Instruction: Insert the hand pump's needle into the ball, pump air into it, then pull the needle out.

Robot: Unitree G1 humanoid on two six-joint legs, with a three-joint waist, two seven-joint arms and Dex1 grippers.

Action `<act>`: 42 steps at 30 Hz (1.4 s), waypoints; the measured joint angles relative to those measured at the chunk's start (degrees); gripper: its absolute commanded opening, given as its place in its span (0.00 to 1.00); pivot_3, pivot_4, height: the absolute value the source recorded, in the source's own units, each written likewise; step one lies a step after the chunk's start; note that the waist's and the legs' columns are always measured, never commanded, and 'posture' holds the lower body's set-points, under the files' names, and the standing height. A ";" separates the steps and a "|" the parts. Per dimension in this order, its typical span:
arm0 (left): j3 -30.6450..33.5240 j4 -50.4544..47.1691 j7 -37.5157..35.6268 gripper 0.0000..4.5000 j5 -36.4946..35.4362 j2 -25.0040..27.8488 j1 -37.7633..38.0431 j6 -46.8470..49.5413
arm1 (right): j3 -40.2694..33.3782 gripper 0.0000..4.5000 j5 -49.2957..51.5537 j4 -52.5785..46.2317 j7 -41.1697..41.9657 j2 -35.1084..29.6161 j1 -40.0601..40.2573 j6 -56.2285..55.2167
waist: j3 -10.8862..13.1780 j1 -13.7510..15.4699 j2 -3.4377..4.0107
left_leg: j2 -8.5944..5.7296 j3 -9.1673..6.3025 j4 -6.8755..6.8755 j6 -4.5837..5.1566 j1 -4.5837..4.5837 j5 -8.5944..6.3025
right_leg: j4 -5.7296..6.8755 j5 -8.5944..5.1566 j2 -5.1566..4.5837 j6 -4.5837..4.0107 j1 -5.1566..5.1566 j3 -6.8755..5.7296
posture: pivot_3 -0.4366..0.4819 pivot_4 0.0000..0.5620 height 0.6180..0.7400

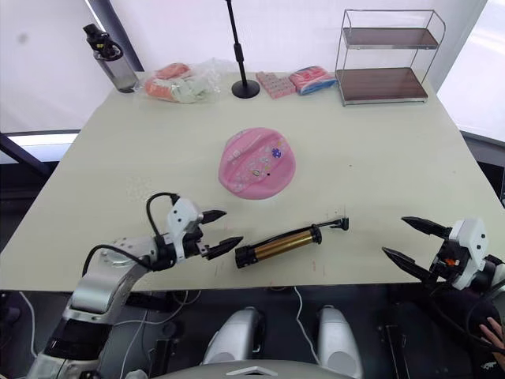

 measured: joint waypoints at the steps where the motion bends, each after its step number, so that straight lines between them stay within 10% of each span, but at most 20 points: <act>1: -1.28 0.18 -0.50 0.73 0.11 -0.10 -1.49 0.38 | 0.01 1.00 0.22 -0.56 -0.04 0.06 0.27 0.25 | 0.01 0.05 -0.01 | 0.00 0.01 0.00 0.00 0.00 0.00 | 0.00 0.00 0.00 0.00 0.00 0.00 | 0.48 0.27 0.93; 20: -18.18 15.53 -3.79 0.63 10.90 -9.87 -19.35 0.34 | -0.15 1.00 0.68 -1.47 0.46 0.77 1.55 -1.77 | 0.01 0.81 -0.02 | -0.06 -0.01 0.03 0.00 -0.04 0.00 | -0.01 0.00 0.01 0.01 0.01 0.01 | 0.48 0.27 0.93; 42: -21.35 29.37 -4.02 0.63 18.72 -18.62 -24.60 -4.93 | -0.14 1.00 -0.21 -3.88 -3.66 0.78 2.06 -0.97 | 0.00 0.91 -0.02 | -0.11 -0.04 0.07 0.01 -0.05 0.00 | -0.01 0.01 -0.01 0.02 0.03 0.00 | 0.48 0.27 0.93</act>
